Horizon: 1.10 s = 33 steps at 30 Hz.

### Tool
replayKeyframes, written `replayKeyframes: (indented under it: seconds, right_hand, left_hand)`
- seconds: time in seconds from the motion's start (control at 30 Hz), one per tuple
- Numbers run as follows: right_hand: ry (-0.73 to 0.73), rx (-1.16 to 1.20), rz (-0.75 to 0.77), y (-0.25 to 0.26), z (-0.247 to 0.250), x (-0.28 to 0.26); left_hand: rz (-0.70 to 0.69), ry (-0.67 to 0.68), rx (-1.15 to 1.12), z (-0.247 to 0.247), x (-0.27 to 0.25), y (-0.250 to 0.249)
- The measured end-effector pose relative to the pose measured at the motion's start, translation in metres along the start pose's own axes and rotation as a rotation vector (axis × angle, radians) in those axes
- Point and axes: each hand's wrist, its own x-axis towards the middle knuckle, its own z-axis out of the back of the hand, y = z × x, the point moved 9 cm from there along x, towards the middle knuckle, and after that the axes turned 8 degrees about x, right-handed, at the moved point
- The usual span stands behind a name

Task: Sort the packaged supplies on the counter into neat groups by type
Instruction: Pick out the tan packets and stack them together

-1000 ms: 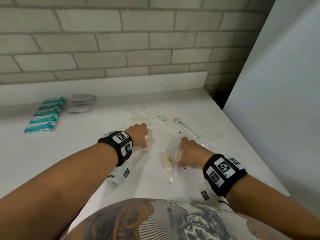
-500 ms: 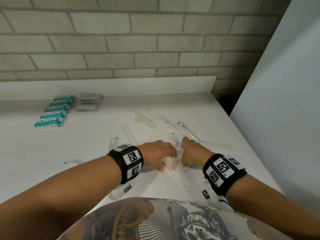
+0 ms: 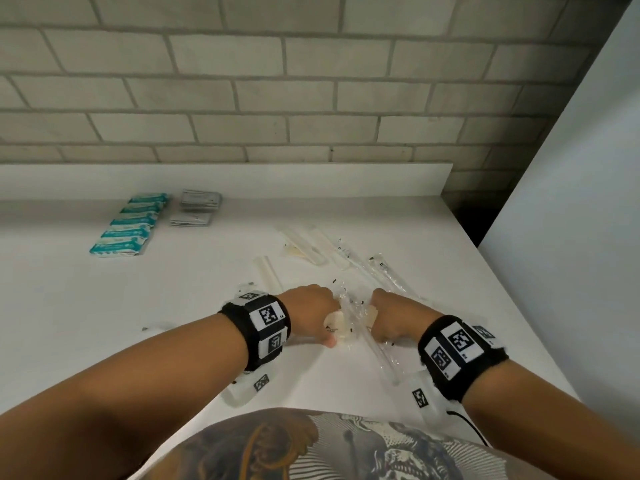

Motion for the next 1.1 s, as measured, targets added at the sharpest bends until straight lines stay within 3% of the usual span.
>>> replayKeyframes:
  seconds: [0.2, 0.3, 0.57, 0.77, 1.1]
  right_hand:
    - [0.035, -0.01, 0.043, 0.0, 0.001, 0.006]
    - [0.055, -0.029, 0.05, 0.002, 0.001, 0.009]
    - [0.128, -0.05, 0.017, 0.001, 0.003, 0.016]
    - [0.145, -0.048, -0.003, 0.0, 0.004, 0.019]
    - [0.018, 0.027, 0.003, 0.0, 0.009, 0.016]
  left_hand:
    - [0.222, -0.113, -0.107, 0.03, 0.019, 0.076]
    - [0.294, -0.067, -0.08, 0.029, 0.028, 0.103]
    - [0.182, -0.072, -0.002, 0.027, 0.053, 0.089]
    - [0.391, -0.121, -0.058, 0.023, 0.058, 0.104]
    - [0.607, -0.072, -0.49, 0.011, 0.049, 0.108]
